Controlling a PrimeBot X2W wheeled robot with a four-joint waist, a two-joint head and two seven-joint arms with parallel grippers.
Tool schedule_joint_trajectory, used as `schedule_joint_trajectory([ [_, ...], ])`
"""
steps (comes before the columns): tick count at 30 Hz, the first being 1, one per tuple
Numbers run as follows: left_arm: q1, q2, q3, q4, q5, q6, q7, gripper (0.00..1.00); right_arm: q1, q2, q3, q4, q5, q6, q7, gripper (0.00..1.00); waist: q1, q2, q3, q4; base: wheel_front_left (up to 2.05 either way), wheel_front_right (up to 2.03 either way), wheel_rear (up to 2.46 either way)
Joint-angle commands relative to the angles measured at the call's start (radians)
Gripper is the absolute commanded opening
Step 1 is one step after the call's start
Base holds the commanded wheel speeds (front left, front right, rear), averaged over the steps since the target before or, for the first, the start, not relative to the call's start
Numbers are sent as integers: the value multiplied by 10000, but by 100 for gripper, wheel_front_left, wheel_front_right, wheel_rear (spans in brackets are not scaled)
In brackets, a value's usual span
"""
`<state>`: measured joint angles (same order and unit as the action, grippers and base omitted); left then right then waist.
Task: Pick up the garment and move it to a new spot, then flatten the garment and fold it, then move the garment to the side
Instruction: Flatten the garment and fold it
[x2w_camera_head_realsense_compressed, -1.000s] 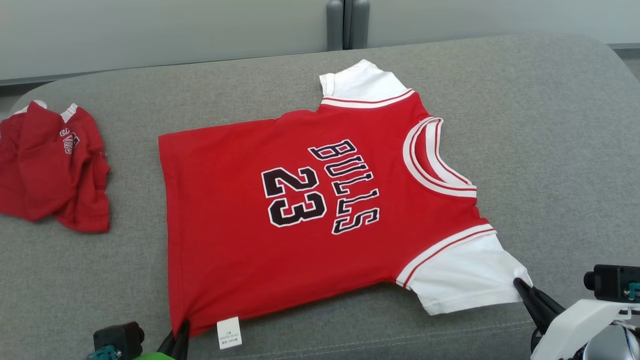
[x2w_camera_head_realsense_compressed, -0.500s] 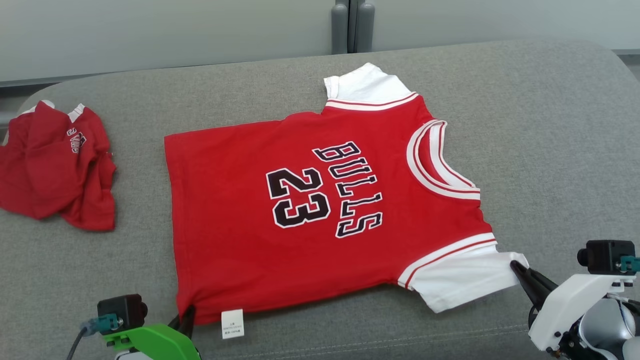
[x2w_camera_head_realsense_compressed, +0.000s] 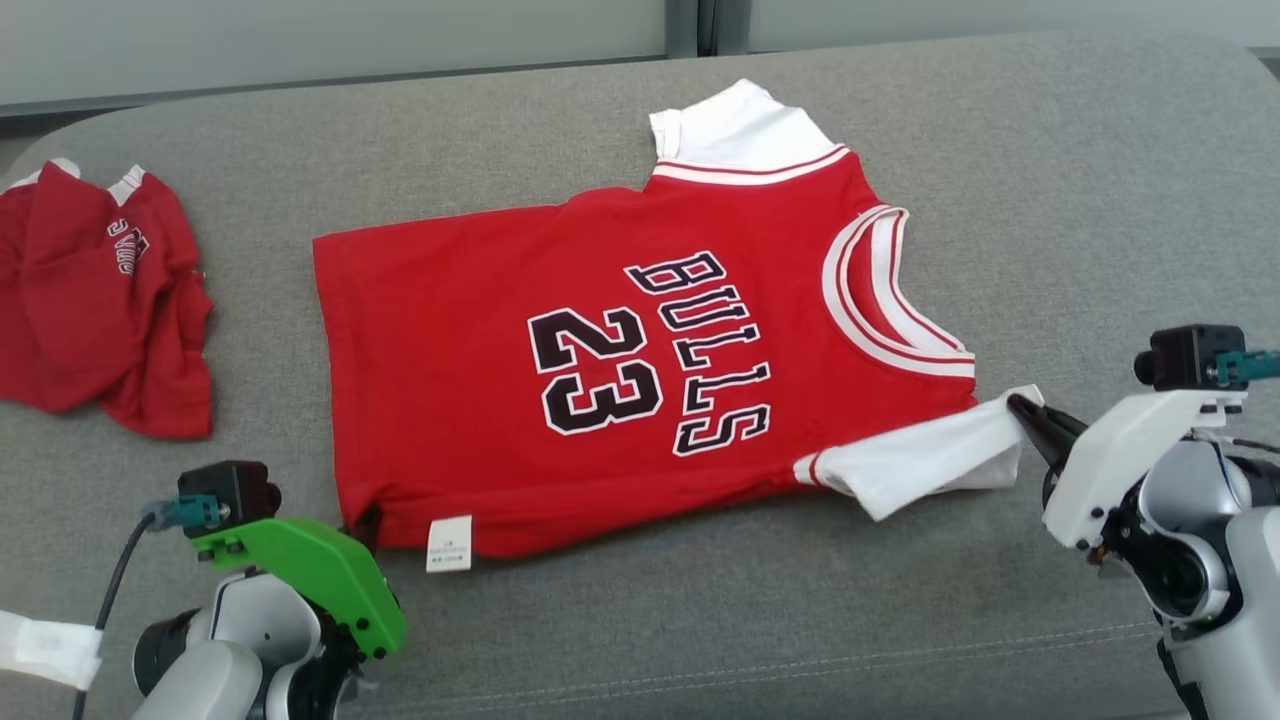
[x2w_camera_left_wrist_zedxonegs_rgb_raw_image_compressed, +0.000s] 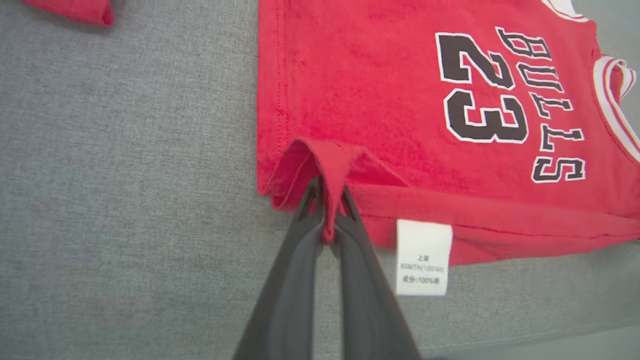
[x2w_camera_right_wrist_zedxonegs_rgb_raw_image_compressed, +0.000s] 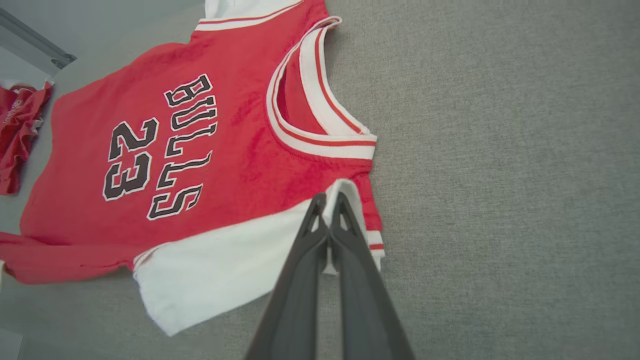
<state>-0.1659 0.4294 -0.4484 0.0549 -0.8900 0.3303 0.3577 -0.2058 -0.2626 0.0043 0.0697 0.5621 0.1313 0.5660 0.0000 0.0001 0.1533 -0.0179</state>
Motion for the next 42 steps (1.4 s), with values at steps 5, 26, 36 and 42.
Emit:
schedule_joint_trajectory([
  [5,-798,-150,102,467,-126,-19,118,0,-1190,-111,250,1114,21,-10,-143,0,0,-1,412,-11,0,0,0],
  [26,-2141,-446,187,1620,39,58,-82,5,-3920,-116,1600,4609,323,-10,-1321,0,0,-1,1178,49,0,0,0],
  [36,-2427,-385,137,1663,291,21,-368,100,-4681,-108,2201,5629,528,-10,-2286,100,0,-1,1130,66,0,0,0],
  [42,-2329,-148,19,1425,761,-149,-1028,100,-5012,-256,2284,5875,612,-10,-3381,100,0,-1,991,58,0,0,0],
])
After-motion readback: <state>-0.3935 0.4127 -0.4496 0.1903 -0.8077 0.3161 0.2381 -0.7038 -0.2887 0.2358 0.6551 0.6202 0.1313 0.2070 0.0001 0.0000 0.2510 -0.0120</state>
